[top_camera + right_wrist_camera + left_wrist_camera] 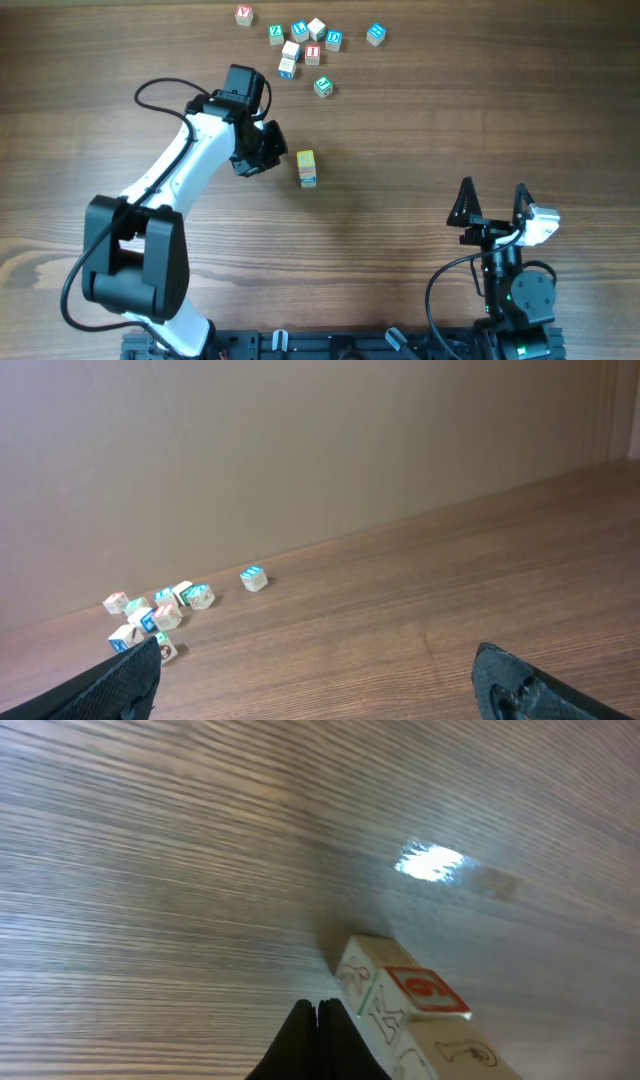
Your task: Form a tower
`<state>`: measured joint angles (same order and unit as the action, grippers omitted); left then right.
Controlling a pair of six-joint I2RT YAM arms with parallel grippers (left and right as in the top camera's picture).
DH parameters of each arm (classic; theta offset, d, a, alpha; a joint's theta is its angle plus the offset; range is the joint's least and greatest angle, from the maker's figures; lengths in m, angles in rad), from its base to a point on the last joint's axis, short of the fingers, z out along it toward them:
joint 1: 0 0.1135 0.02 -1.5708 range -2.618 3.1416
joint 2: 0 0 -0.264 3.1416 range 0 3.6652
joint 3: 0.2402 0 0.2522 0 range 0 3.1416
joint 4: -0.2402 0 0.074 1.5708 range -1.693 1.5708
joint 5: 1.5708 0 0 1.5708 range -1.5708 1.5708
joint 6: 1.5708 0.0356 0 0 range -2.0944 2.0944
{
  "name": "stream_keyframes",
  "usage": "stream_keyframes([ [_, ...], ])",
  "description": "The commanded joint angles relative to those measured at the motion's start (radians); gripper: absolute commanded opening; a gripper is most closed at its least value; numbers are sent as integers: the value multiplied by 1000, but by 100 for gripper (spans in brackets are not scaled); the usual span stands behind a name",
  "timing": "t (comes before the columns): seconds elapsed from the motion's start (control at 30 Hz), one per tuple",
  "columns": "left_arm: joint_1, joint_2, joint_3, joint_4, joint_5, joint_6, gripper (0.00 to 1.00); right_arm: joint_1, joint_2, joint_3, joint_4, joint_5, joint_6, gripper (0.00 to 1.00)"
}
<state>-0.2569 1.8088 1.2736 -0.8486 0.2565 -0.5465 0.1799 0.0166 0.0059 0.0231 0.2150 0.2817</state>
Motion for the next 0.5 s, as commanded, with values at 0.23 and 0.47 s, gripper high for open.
stream_keyframes([
  [0.23,0,6,2,29,141,45,5,-4,-6,-1,5,14,-17,100],
  [0.47,0,6,2,30,178,45,5,-4,-6,-1,5,14,-17,100],
])
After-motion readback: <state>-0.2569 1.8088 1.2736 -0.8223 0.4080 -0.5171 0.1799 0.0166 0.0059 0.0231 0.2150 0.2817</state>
